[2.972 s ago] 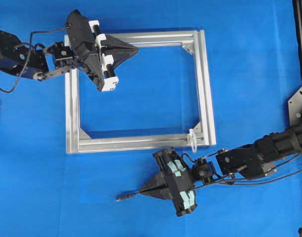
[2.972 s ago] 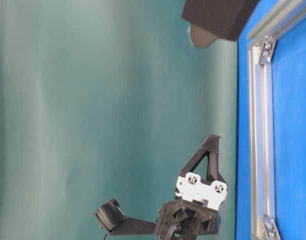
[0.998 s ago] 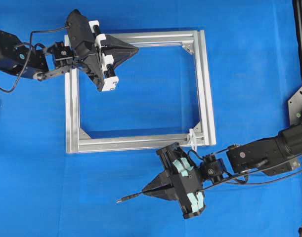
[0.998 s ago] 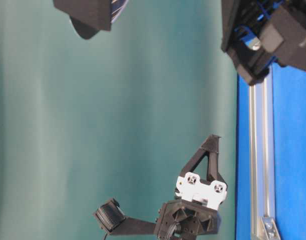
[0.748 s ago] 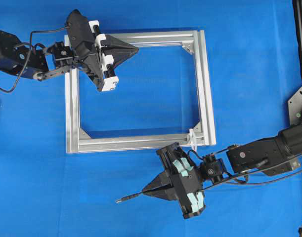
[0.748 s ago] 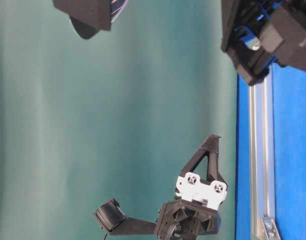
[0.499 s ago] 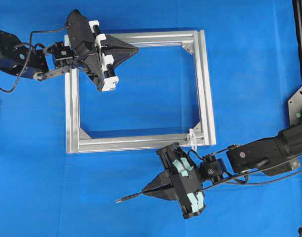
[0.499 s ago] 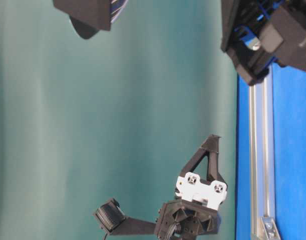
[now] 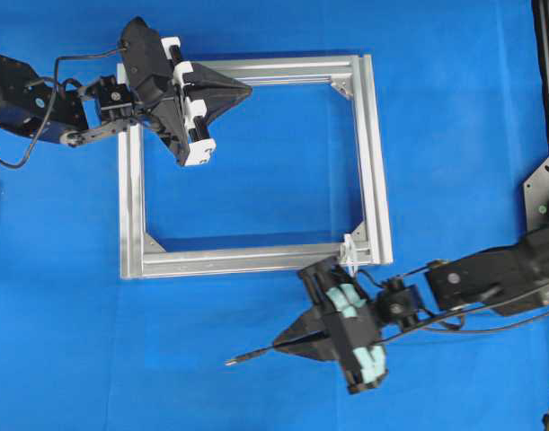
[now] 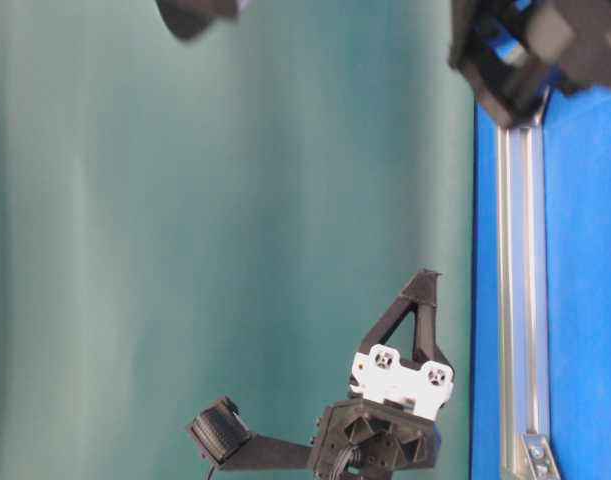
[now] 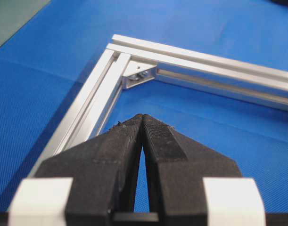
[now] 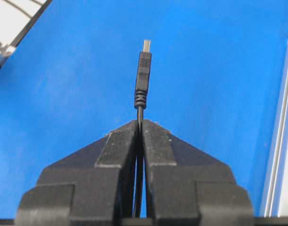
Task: Insert the wire through the string loop located on the right side.
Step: 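Move the right gripper right and swing the plug toward the zip-tie loop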
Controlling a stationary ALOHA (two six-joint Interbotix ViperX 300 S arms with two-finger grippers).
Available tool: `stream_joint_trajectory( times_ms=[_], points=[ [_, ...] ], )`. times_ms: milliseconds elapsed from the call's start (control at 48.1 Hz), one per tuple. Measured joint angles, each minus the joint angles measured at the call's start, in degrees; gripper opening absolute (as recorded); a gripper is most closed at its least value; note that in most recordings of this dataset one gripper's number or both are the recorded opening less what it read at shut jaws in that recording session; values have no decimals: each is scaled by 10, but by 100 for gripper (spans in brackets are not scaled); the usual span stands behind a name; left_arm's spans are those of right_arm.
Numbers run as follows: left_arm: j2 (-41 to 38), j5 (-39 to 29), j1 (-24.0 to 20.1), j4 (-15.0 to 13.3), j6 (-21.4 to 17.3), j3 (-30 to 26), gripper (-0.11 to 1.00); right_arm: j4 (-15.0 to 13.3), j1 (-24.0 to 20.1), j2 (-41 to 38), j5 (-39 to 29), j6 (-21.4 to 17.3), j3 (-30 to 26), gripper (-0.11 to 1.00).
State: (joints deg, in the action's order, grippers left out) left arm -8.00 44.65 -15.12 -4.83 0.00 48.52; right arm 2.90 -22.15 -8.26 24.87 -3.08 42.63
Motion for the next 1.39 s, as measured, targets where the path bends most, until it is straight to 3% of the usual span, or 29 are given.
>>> stream_joint_trajectory(
  times_ms=[499, 769, 1018, 1392],
  points=[
    [1, 1, 0, 0, 0, 0, 0, 11, -19, 189, -4, -1, 205, -3],
    [1, 0, 0, 0, 0, 0, 0, 11, -19, 301, -50, -1, 293, -3],
    [1, 0, 1, 0, 1, 0, 0, 11, -19, 381, -85, -1, 339, -3],
    [0, 0, 4, 0, 3, 0, 0, 11, -19, 383, -79, -1, 345, -3]
  ],
)
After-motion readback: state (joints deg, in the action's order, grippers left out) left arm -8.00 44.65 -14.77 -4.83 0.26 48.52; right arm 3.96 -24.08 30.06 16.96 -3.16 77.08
